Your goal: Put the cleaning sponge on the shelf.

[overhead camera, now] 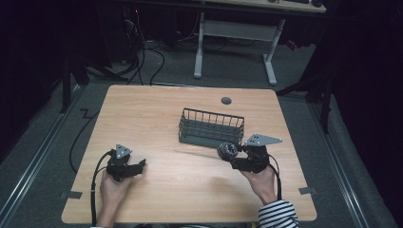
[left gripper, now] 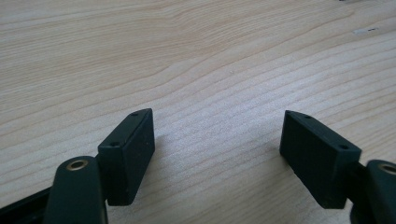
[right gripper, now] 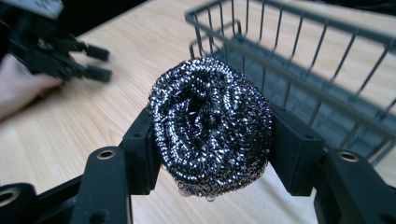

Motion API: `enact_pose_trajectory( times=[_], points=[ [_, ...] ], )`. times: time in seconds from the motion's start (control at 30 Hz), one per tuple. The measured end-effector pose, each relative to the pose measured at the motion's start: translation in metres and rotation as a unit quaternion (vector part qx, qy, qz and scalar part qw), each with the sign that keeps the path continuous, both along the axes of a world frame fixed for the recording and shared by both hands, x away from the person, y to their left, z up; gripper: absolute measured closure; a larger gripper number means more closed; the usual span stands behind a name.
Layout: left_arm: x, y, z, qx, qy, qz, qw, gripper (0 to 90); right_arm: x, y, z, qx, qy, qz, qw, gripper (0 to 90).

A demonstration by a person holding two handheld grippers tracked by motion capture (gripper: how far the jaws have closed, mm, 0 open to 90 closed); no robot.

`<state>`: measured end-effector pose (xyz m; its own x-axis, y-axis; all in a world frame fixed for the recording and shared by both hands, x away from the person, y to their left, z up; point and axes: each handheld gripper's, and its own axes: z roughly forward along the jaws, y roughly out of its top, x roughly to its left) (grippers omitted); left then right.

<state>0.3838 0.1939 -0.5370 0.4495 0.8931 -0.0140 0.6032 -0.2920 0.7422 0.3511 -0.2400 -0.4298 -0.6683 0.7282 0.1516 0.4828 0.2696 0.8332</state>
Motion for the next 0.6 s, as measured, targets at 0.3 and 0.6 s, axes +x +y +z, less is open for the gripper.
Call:
enact_pose_trajectory(
  times=[0.3, 0.6],
  points=[
    [0.0, 0.0, 0.0, -0.001, 0.0, 0.001, 1.0, 27.3, 0.019, -0.004, 0.023, -0.009, -0.011, -0.014, 0.9998, 42.1],
    [0.0, 0.0, 0.0, -0.001, 0.0, 0.001, 1.0, 27.3, 0.046, -0.002, 0.033, -0.034, -0.011, -0.039, 0.9986, 42.1]
  ],
)
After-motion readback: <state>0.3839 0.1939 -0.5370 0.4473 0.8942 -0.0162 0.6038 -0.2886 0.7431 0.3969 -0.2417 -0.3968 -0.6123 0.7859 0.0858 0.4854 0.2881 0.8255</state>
